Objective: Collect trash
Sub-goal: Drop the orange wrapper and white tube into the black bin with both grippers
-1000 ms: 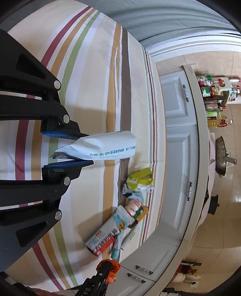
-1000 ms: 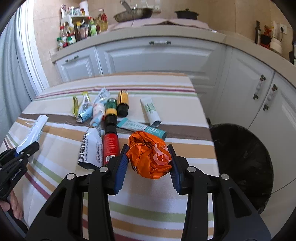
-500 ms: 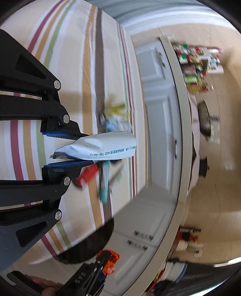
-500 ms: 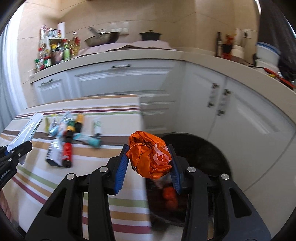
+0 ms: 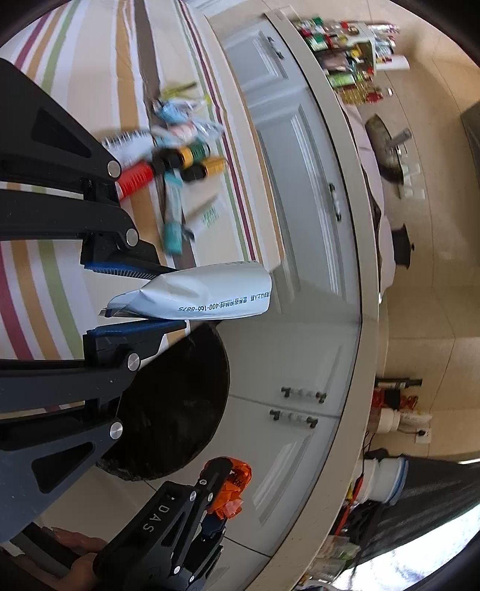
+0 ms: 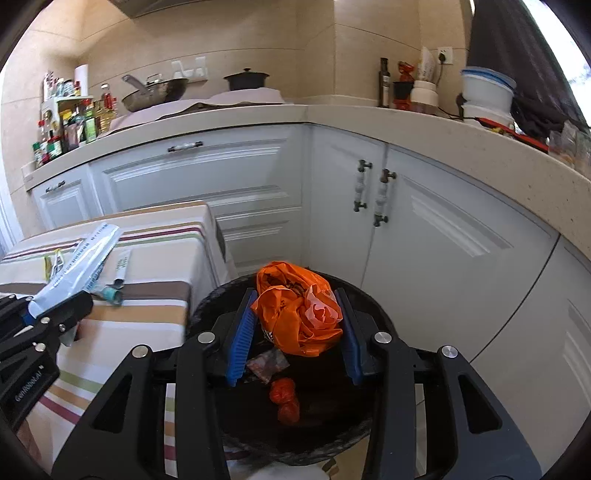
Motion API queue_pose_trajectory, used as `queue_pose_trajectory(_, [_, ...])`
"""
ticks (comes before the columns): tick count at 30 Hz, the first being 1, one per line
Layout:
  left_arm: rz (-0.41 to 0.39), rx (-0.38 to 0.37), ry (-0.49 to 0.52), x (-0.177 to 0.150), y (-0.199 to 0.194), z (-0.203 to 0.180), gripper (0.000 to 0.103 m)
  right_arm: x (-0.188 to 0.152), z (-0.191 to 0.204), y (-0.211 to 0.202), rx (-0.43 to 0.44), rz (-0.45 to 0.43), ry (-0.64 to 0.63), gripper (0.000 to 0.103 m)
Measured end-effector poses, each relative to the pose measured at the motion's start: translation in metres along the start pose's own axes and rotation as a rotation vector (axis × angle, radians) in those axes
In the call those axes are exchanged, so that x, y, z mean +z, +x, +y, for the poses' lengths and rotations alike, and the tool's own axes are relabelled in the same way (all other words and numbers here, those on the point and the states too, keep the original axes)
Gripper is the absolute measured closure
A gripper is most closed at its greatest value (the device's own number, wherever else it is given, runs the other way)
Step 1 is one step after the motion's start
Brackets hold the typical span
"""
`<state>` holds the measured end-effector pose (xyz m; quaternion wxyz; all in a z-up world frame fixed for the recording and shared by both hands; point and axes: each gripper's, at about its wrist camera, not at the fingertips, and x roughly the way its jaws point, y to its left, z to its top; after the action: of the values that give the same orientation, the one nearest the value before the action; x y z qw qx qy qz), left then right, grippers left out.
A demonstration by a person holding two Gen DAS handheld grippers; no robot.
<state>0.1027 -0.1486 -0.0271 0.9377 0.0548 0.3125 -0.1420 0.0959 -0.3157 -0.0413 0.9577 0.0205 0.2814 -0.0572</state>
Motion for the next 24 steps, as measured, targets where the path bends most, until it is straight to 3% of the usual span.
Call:
queue_pose_trajectory(10, [0.017,-0.039,0.043,0.014,0.029,-0.038,0.081,0.001,-0.029,0.018,-0.029,0.002,0.034,0.063])
queue_pose_trajectory(12, [0.030,-0.049,0.050,0.018,0.039,-0.045,0.080,0.002,-0.033,0.024,-0.030,0.005,0.038,0.055])
queue_pose_trajectory(13, [0.033,-0.049,0.053,0.019,0.043,-0.048,0.077,0.003,-0.034,0.027,-0.034,0.005,0.040,0.050])
queue_pose_trajectory(14, [0.041,-0.048,0.058,0.020,0.047,-0.051,0.068,0.002,-0.036,0.030,-0.042,0.003,0.042,0.044])
queue_pose_trajectory(16, [0.054,-0.049,0.055,0.021,0.053,-0.053,0.052,0.002,-0.040,0.035,-0.049,0.011,0.044,0.044])
queue_pose_trajectory(24, [0.040,-0.043,0.017,0.023,0.048,-0.044,0.051,0.003,-0.045,0.033,-0.059,0.010,0.057,0.043])
